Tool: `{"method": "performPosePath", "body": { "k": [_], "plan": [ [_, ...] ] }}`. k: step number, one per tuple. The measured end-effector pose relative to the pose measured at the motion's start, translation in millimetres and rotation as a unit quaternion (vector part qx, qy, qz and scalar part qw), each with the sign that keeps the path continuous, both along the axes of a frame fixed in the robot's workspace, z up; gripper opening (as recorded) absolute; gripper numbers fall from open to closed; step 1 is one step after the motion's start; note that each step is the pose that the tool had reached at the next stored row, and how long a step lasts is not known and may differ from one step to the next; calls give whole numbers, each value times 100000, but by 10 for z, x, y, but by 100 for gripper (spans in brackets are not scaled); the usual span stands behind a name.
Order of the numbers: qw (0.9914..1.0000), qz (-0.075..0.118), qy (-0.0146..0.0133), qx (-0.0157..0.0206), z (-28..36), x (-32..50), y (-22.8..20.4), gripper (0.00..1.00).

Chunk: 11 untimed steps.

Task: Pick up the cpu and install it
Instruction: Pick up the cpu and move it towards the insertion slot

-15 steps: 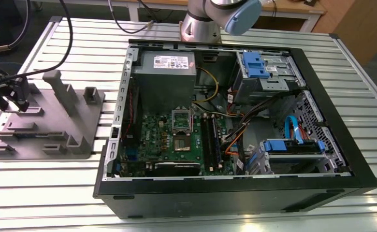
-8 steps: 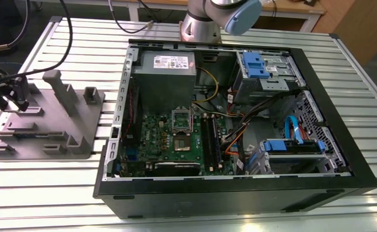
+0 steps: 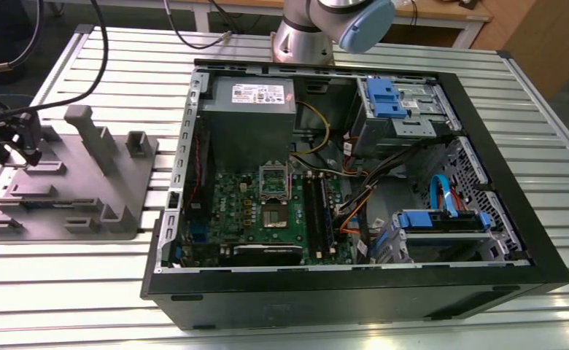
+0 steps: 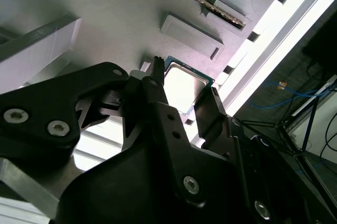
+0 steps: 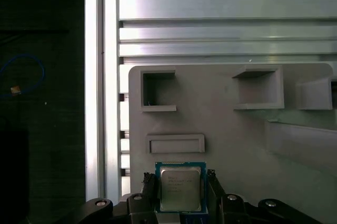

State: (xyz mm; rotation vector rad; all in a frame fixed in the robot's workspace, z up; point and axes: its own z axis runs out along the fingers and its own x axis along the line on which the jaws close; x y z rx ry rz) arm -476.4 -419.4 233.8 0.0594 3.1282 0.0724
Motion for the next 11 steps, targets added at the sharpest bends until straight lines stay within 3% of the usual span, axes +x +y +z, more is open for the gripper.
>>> {"method": "performPosePath", "body": {
  "k": [11],
  "plan": [
    [100000, 1, 0, -2, 30, 0, 0, 47]
  ]
}}
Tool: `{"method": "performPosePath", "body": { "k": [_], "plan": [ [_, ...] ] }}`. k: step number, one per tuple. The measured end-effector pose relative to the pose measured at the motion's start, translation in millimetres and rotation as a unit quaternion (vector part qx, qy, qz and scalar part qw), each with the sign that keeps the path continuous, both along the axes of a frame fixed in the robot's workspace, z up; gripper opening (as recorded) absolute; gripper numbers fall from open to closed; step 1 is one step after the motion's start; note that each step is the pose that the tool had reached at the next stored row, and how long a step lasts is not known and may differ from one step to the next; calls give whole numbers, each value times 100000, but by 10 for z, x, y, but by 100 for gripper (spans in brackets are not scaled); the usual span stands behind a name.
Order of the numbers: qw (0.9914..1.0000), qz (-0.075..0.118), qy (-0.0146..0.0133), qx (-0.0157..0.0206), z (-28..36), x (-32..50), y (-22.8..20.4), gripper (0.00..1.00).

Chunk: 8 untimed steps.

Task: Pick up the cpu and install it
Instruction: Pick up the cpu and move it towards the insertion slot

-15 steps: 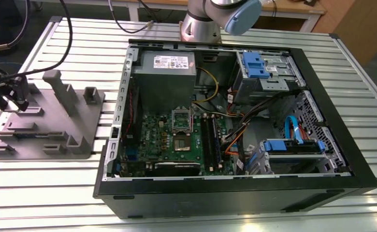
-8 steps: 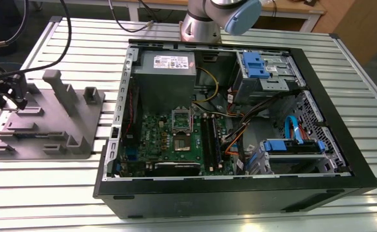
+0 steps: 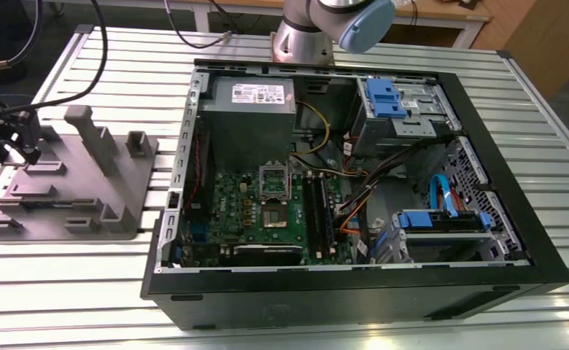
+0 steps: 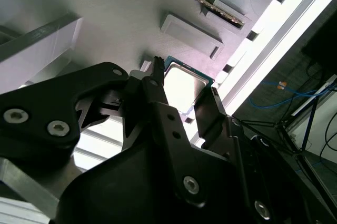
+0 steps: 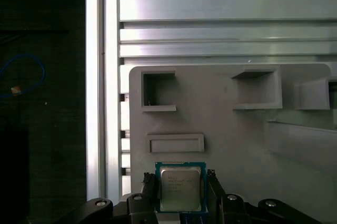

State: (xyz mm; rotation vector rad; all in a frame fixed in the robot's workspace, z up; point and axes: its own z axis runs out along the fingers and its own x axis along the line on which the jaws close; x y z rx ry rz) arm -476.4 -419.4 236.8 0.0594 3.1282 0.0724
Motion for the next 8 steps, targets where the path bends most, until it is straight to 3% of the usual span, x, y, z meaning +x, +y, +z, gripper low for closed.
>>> {"method": "performPosePath", "body": {
  "k": [8],
  "plan": [
    [100000, 1, 3, -1, 16, 0, 0, 47]
  ]
}}
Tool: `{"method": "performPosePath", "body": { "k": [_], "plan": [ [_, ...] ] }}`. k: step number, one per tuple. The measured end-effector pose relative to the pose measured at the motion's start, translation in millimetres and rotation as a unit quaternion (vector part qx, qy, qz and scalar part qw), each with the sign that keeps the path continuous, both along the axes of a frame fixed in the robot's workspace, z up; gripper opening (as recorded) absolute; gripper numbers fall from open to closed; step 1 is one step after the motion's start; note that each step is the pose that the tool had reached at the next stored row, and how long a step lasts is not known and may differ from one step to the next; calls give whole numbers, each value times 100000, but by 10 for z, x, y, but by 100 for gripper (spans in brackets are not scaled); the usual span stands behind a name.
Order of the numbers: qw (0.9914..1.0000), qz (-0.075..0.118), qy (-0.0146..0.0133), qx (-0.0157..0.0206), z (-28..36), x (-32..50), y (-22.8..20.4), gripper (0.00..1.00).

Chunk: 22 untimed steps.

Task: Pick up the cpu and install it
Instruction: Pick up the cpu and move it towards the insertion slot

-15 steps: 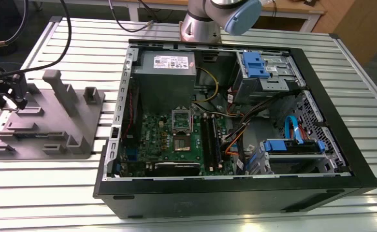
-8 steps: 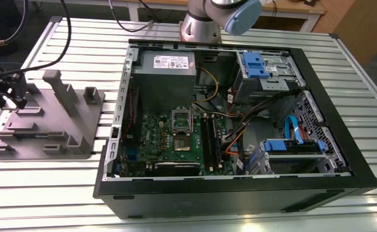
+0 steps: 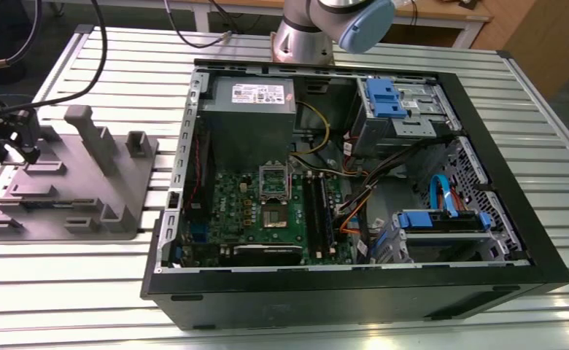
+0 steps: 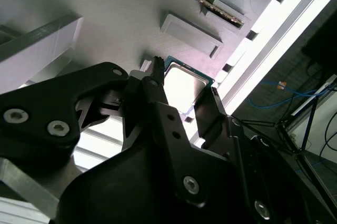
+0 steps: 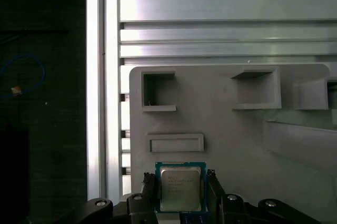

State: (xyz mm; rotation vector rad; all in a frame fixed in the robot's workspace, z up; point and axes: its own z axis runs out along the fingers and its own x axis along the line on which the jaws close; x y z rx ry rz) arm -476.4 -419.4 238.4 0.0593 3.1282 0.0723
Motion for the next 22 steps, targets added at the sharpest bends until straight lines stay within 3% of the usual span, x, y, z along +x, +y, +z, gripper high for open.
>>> {"method": "performPosePath", "body": {
  "k": [22],
  "plan": [
    [100000, -1, -1, -11, 52, 0, 0, 47]
  ]
}}
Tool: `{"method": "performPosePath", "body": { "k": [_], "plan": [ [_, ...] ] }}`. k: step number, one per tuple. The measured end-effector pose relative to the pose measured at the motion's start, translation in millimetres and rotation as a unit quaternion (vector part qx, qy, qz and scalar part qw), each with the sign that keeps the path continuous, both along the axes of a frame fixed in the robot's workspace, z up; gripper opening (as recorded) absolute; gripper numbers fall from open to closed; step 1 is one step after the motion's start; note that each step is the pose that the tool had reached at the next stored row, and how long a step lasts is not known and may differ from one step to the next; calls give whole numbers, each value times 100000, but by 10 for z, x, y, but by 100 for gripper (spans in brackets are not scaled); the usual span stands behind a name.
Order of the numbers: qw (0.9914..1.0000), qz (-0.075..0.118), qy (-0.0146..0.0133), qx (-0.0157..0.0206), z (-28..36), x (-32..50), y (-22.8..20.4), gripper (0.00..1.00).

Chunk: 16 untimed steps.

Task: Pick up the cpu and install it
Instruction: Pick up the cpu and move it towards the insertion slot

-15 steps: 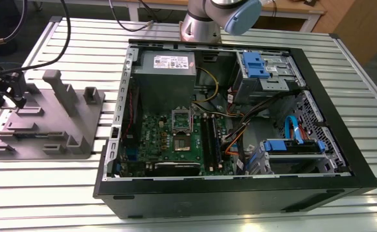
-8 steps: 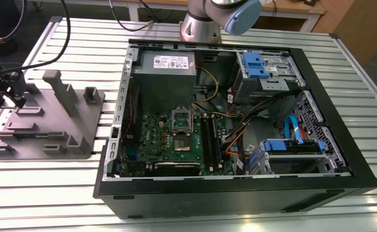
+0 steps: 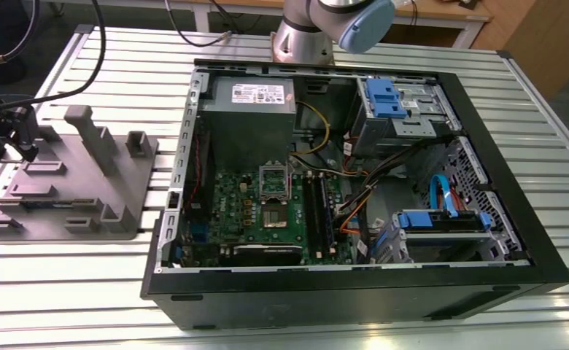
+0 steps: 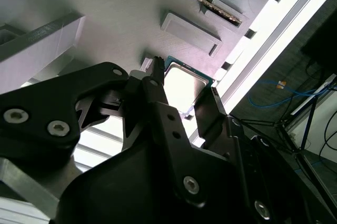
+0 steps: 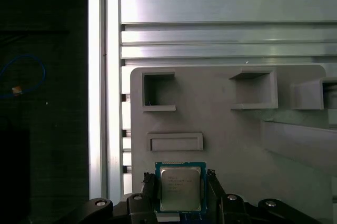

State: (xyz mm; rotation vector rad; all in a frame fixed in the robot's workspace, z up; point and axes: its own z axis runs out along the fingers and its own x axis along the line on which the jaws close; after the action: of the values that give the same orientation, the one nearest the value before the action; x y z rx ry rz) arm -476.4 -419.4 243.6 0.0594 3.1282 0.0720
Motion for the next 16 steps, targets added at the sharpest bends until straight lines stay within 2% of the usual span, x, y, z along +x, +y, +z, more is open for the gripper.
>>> {"method": "performPosePath", "body": {
  "k": [16],
  "plan": [
    [100000, 0, 3, -2, 35, 0, 0, 47]
  ]
}}
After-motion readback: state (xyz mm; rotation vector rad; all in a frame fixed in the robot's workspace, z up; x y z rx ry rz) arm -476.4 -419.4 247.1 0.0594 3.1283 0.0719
